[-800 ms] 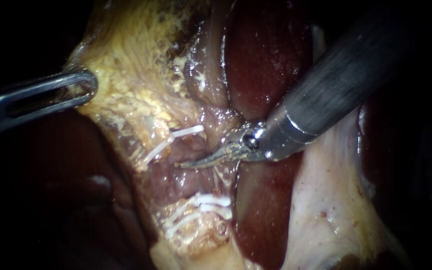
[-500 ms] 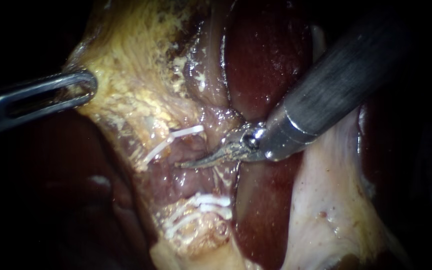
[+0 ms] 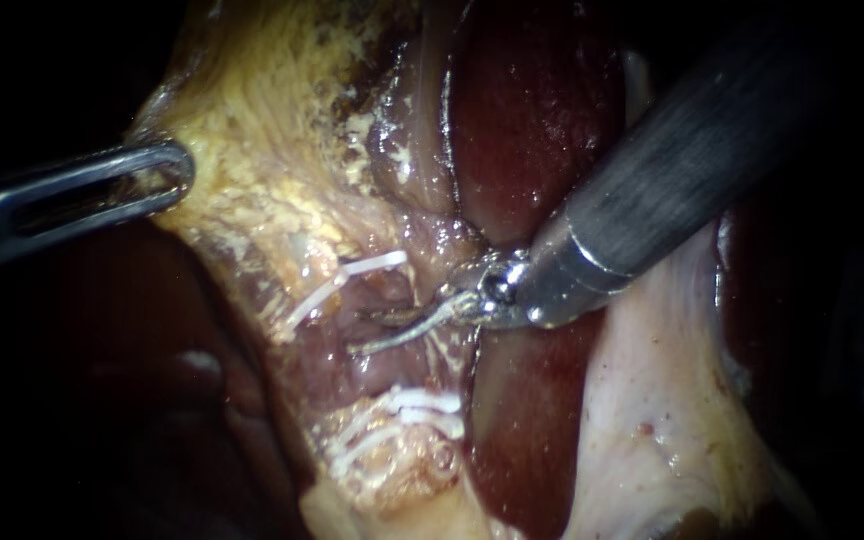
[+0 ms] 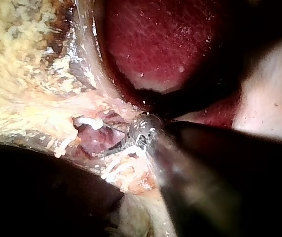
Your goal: Go back from the cut right tube
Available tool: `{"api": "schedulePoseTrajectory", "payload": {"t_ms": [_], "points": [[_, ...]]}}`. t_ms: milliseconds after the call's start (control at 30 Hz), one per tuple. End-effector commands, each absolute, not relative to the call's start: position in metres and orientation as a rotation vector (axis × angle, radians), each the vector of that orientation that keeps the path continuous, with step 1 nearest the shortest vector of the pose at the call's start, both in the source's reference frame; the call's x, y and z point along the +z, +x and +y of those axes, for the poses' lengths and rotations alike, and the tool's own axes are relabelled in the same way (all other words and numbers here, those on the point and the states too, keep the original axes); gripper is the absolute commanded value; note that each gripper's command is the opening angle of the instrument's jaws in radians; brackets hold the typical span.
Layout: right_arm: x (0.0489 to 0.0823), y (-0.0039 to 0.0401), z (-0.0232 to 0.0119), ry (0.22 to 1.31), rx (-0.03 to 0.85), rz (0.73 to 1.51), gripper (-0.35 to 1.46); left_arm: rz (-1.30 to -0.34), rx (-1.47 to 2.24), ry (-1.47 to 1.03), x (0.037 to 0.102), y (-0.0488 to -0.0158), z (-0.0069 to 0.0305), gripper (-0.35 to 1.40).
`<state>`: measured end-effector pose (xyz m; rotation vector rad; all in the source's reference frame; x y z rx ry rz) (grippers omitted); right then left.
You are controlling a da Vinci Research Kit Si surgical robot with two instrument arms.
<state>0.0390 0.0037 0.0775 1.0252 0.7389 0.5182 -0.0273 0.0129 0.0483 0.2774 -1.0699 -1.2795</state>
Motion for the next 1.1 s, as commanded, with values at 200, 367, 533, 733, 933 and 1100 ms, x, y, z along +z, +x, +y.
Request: {"api": "schedulePoseTrajectory", "payload": {"t_ms": [200, 367, 533, 733, 933, 1100], "points": [[0.0763, 0.0378, 0.0028, 0.825, 0.373, 0.886, 1.33, -1.07, -1.28, 0.277, 0.0484, -0.0272, 0.0129, -0.35], [0.0753, 0.0349, 0.0021, 0.625, 0.232, 1.027, 1.43, -1.07, -1.28, 0.277, 0.0485, -0.0272, 0.013, -0.35], [0.0739, 0.0317, 0.0022, 0.501, 0.135, 1.054, 1.43, -1.07, -1.28, 0.277, 0.0485, -0.0271, 0.013, -0.35], [0.0706, 0.0287, 0.0045, 0.403, 0.087, 1.09, 1.43, -1.069, -1.282, 0.274, 0.0487, -0.0271, 0.0131, -0.35], [0.0676, 0.0265, 0.0065, 0.332, 0.079, 1.098, 1.43, -1.069, -1.281, 0.272, 0.0493, -0.0271, 0.0131, -0.35], [0.0672, 0.0258, 0.0068, 0.327, 0.081, 1.107, 1.43, -1.074, -1.281, 0.264, 0.0507, -0.0277, 0.0129, -0.35]]}}
